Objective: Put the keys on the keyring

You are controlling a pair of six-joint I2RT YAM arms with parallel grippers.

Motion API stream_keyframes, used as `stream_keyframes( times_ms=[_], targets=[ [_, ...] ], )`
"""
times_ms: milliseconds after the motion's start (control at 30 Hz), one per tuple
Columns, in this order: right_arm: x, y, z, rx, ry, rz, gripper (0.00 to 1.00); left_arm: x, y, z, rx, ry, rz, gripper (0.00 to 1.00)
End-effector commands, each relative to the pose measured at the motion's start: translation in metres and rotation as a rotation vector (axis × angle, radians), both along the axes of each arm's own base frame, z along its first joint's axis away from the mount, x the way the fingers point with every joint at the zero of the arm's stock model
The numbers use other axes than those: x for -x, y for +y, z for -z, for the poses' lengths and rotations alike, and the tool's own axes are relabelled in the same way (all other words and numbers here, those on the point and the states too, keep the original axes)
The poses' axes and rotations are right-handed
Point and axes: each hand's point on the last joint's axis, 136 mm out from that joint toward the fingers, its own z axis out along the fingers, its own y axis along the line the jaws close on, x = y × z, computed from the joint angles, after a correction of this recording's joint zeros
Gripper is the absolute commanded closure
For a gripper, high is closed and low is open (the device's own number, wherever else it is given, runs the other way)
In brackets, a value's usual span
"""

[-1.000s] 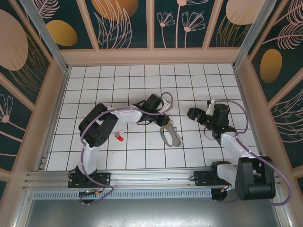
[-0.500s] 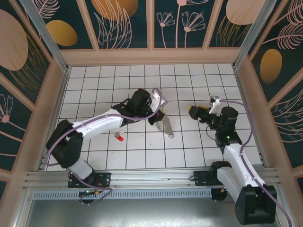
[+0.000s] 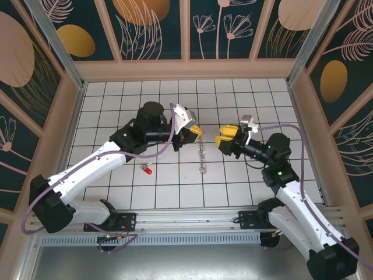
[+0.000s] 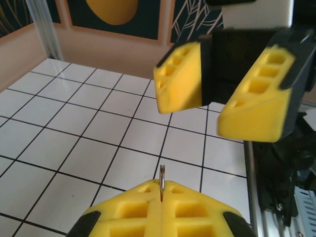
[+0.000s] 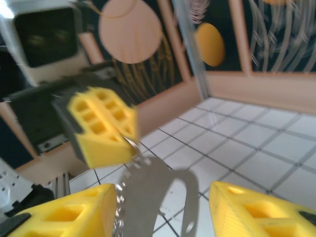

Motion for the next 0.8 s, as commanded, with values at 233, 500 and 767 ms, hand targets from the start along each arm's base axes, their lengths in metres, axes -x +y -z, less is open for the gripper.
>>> stream_keyframes(
  times_ms=[233,500,767],
  targets=[
    [0.029,0.03,-0.03,0.058,-0.169,-0.168,0.56,0.037,0.009,-0.037,0.039,-0.047,0.144,1.0],
    [0.034,0.032,-0.026,0.12,-0.219,-0.196,0.5,0.042,0.012,-0.034,-0.011,-0.057,0.174,1.0],
    [0.035,0.039,-0.017,0.166,-0.196,-0.231,0.57,0.041,0.014,-0.028,-0.044,-0.068,0.172,1.0]
  ],
)
